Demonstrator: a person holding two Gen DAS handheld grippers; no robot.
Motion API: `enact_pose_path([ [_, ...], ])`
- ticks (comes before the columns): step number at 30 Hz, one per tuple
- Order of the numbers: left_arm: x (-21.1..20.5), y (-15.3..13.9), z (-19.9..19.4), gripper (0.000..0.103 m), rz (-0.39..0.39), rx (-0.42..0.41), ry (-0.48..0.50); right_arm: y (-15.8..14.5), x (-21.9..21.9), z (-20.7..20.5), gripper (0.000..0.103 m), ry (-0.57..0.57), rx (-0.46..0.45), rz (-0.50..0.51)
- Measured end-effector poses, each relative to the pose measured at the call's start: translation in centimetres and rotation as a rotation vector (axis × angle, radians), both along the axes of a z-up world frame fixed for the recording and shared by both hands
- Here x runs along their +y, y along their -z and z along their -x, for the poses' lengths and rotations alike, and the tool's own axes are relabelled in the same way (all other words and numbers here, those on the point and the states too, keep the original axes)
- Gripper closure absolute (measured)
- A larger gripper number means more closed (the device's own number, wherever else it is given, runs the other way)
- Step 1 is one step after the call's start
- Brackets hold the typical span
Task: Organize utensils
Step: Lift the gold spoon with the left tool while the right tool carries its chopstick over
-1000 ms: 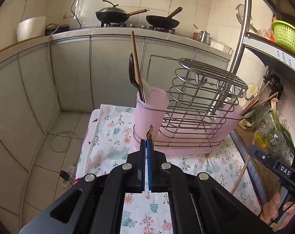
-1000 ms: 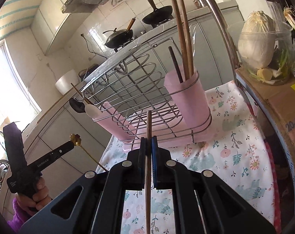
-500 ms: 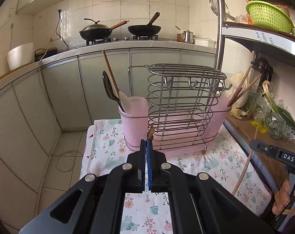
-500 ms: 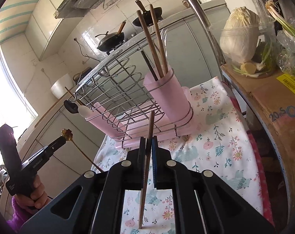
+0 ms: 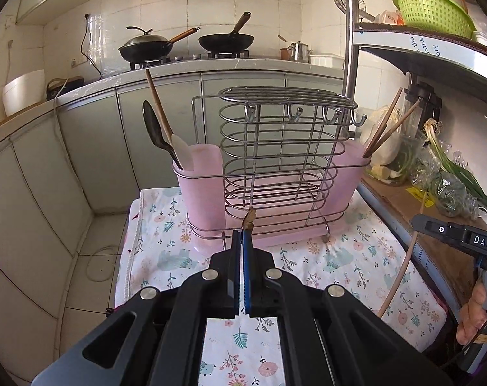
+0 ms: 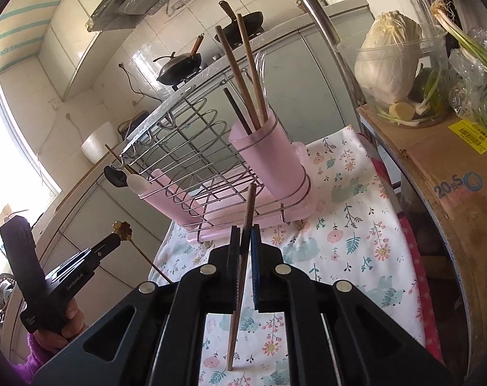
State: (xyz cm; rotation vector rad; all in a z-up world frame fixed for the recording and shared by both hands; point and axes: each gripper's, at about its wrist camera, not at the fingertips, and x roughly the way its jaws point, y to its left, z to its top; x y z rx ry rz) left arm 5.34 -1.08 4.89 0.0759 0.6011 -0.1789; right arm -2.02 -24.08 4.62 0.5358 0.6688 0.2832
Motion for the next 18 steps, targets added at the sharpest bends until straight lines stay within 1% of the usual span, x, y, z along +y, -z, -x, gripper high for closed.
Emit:
enact_pose_path([
  [4,0.9,-1.1,0.1,0.102,0.024,-0.035,-0.019,-1.6,0.2,0.1,0.097,0.004,-0.039,0.034],
  [10,1.9,-3.4,0.7,0.102,0.044,-0.103,-0.040,-5.4,0.6,-0.1,0.097,0.005,-0.121,0.106],
  [13,2.2,-4.7,1.0,0.102,0.051,-0.141,-0.041,-8.0,0.6,-0.1,0.097,0.009,-0.175,0.139],
  [18,2.5,-7.4,1.5,0.102,0.064,-0.222,-0.045,-13.6,0.7,0.1,0.097,0.033,-0.305,0.208],
])
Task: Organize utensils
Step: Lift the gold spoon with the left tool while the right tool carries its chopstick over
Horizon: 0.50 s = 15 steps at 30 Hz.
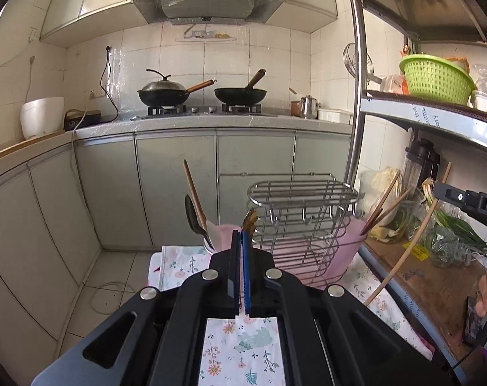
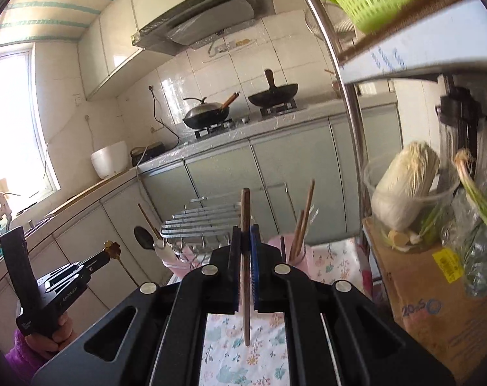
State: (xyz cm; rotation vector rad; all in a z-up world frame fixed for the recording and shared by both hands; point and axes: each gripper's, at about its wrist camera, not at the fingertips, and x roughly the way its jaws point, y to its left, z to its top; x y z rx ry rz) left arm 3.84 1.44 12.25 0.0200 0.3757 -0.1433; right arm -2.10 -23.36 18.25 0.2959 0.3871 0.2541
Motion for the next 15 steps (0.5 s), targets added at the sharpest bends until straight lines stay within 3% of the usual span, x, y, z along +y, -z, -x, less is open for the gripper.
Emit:
enact_pose_path([
  [7,1.3,-4.1,-0.3,0.102,0.045,-0.099,-0.042,-5.6,-0.3,-0.3,0.097,0.068,-0.157,0.050],
  [15,2.7,-6.3,-1.6,0.102,0.092,-0.144,-0.076,-7.4,-0.2,-1.9,0.097,0.152,-0.264,0.098],
])
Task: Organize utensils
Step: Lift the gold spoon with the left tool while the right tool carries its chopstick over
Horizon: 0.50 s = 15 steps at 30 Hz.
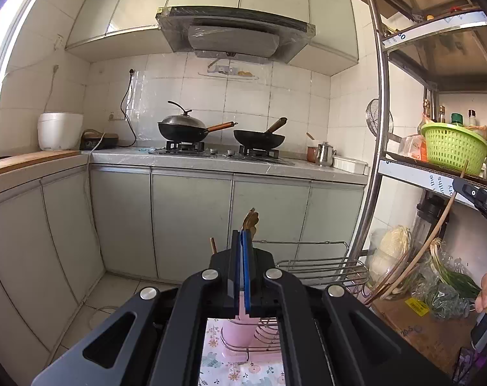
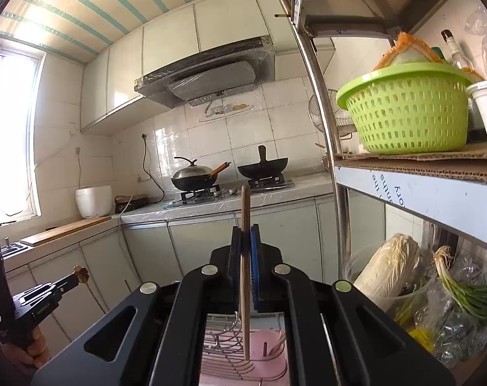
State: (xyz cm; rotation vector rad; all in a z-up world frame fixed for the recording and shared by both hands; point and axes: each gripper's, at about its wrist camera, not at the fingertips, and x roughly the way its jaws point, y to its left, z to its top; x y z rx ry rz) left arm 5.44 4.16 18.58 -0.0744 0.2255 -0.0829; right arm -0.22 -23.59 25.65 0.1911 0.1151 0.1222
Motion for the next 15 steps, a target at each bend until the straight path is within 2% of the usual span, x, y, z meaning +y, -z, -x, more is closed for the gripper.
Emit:
enact_pose_path([
  [8,-0.1,-0.1,-2.3,0.102,-0.003,-0.001,-0.024,2.3,0.8,-4.1,0.097,0.011,0.014,0.028],
  [15,-0.9,-0.4,-4.3,0.102,-0.031,-0.019,-0.035,2.7,0.9,-6.6,0.097,0.024,0.021,0.049],
])
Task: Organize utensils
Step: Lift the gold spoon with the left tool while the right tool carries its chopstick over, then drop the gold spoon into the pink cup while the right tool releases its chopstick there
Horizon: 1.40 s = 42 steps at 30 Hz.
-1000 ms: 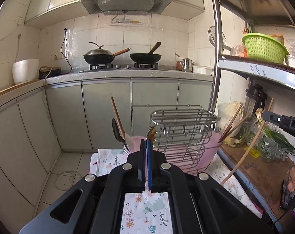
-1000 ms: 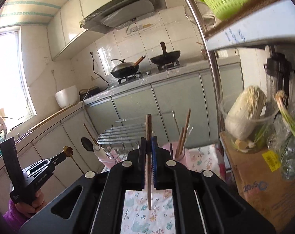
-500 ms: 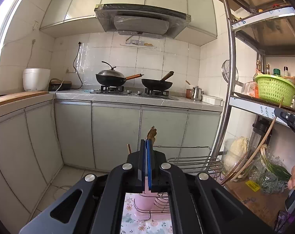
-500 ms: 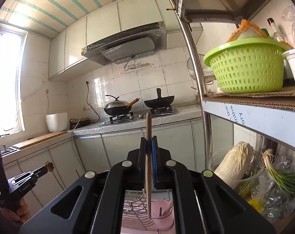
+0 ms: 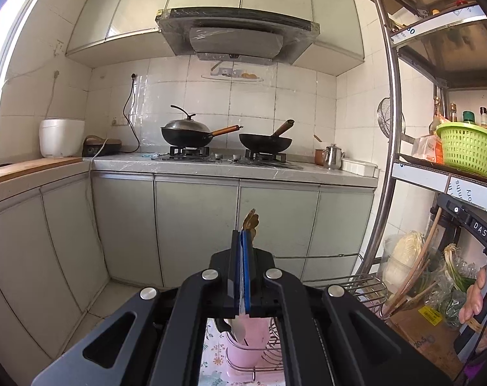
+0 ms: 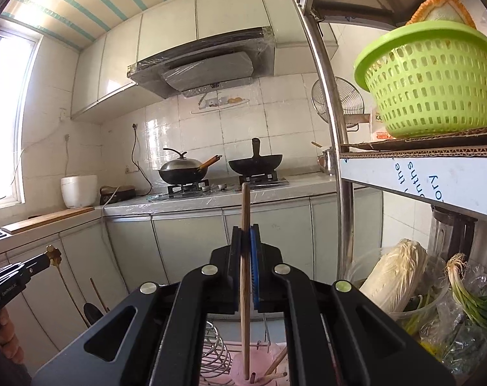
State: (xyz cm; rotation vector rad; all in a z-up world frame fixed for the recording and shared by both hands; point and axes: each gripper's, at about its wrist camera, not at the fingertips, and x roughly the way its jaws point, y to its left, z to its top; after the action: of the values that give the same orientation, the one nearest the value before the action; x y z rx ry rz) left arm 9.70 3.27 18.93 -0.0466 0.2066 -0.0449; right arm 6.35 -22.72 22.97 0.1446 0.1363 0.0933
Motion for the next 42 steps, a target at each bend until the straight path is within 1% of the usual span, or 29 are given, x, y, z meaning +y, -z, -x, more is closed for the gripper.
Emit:
enact_pose_path([
  [5,-1.3,0.5,-1.4,0.102,-0.083,-0.046,-0.044,1.3,0.2,-1.3,0.097,-0.008,0.033,0.006],
  [10,-2.9,2.1,-2.7,0.102,-0.190,-0.077,-0.075,2.9,0.2,-1.9,0.097,-0.020,0.078,-0.005],
  [14,-4.2,3.7,-3.0,0.102,-0.280,-0.101,-0.080,3.8,0.3,-2.3,0.097,-0.031,0.110,-0.003],
  [17,-4.9,4.8,-3.2,0.102,-0.307,-0.089,-0.066,4.4,0.5,-2.4,0.097,-0.040,0.136,0.001],
  [21,-4.9,6.2,-3.3,0.102,-0.287,-0.044,-0.039,5.3,0.9,-2.5,0.097,-0.053,0.187,0.011],
  [28,-4.1,8.4,-4.3,0.101,-0.188,0.087,0.026,6.6,1.8,-2.9,0.097,-0.078,0.291,0.037],
  [33,-3.4,9.9,-5.0,0.101,-0.130,0.174,0.047,7.3,2.1,-3.2,0.097,-0.092,0.354,0.038],
  [39,-2.7,10.6,-5.4,0.100,-0.097,0.234,0.056,7.5,2.4,-3.3,0.097,-0.100,0.394,0.046],
  [42,-2.4,10.6,-5.3,0.098,-0.087,0.241,0.051,7.7,2.6,-3.5,0.097,-0.109,0.423,0.054],
])
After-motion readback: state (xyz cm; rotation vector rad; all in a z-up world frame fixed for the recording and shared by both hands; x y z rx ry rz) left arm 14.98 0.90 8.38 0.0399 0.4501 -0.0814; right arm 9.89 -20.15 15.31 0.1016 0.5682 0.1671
